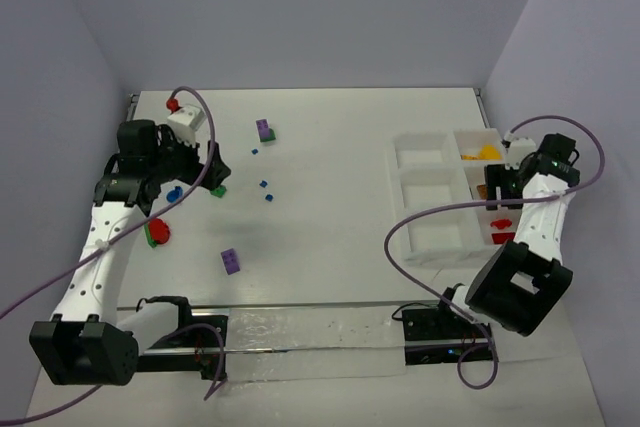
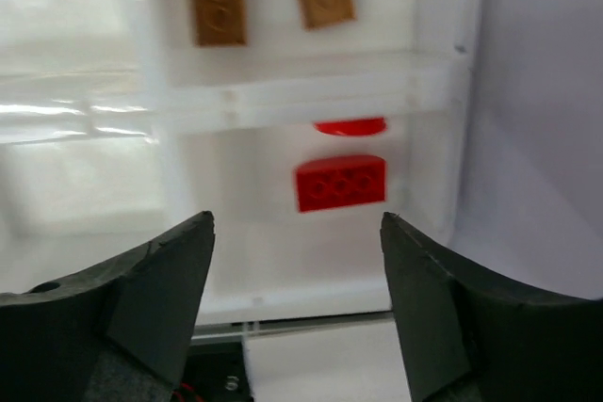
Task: Sort the legos into containers by color
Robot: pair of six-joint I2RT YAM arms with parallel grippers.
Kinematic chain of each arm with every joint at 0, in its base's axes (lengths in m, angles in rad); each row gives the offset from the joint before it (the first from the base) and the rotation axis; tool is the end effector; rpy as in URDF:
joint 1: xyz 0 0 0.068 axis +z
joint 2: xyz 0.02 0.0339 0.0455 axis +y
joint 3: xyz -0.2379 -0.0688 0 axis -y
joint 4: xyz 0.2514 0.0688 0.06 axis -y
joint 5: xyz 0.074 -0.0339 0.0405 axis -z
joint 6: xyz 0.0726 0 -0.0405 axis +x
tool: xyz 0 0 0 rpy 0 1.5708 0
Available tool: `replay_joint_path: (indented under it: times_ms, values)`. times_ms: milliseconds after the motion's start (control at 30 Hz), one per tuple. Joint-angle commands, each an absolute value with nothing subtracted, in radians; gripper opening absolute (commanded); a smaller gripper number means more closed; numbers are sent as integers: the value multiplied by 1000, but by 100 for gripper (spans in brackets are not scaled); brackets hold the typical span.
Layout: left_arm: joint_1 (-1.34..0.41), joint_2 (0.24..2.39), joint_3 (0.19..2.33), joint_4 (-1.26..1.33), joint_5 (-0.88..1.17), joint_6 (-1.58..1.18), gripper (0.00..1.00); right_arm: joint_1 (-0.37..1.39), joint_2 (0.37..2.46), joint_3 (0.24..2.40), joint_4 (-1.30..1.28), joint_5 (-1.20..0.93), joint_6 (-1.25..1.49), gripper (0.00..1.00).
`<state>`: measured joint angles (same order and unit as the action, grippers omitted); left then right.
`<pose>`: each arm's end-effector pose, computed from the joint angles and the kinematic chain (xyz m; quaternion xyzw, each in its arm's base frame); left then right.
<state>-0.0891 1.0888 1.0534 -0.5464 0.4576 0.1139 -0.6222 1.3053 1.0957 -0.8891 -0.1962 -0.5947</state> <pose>0.2754 -0.0568 0.2989 0.1940 0.8420 -0.1939 0.4647 0.2374 -0.1529 0.2201 -0.0096 0.9678 -0.0549 0.2454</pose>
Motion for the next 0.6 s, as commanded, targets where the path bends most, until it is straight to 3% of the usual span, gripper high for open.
replay_joint_path:
  times_ms: [0,67,200,333,567]
  values:
    - [7,1065,1076,-671,437,104,99,-490,1205,1153,-935,-288,-528,82]
    - [99,1055,1050,-750,403,153,99,-325,1169,1141,-894,-277,-439,90]
    - [276,1074,1038,-862,377,253,99,-168,1177,1149,-851,-273,-327,100]
    - [420,1175,1059,-947,340,352,99,-29,1208,1136,-794,-273,-254,100]
    - [427,1284,994,-924,182,358,99,87,1252,1085,-681,-245,-192,100]
